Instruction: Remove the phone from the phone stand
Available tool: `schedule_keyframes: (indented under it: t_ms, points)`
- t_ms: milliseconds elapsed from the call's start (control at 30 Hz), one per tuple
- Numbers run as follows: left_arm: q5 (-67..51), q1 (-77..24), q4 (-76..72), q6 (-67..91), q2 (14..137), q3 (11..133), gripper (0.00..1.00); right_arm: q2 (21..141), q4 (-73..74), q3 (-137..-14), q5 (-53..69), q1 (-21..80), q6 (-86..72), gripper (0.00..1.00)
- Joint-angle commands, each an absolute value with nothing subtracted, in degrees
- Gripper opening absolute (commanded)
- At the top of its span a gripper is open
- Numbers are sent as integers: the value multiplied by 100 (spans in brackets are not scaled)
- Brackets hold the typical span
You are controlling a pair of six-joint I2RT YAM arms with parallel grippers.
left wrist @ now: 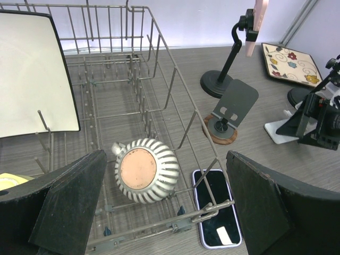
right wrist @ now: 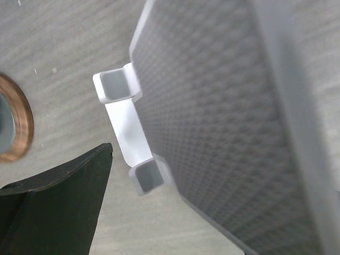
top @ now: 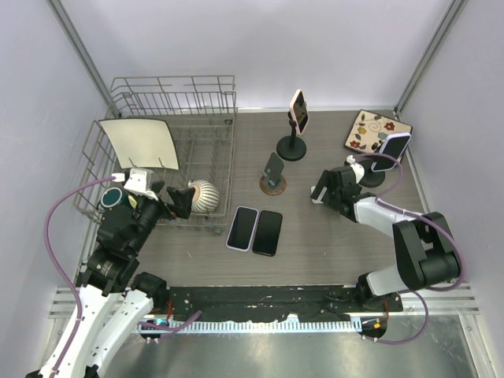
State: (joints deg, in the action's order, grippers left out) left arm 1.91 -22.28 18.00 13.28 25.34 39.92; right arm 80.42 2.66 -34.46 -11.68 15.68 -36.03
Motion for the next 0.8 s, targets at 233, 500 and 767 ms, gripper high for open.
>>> schedule_keyframes:
  t_ms: [233,500,767]
  points:
    - [167,-2250,1644,1310,2558,3999,100,9667,-378,-4815,-738,1117,-3349,91]
    - [158,-2250,1635,1310,2549,3999,100,10494,-528,-5818,-378,967,-3147,91]
    - [150,-2250,1626,1327,2514,4008,100,9337,-142,-5459,263,967,-2839,91]
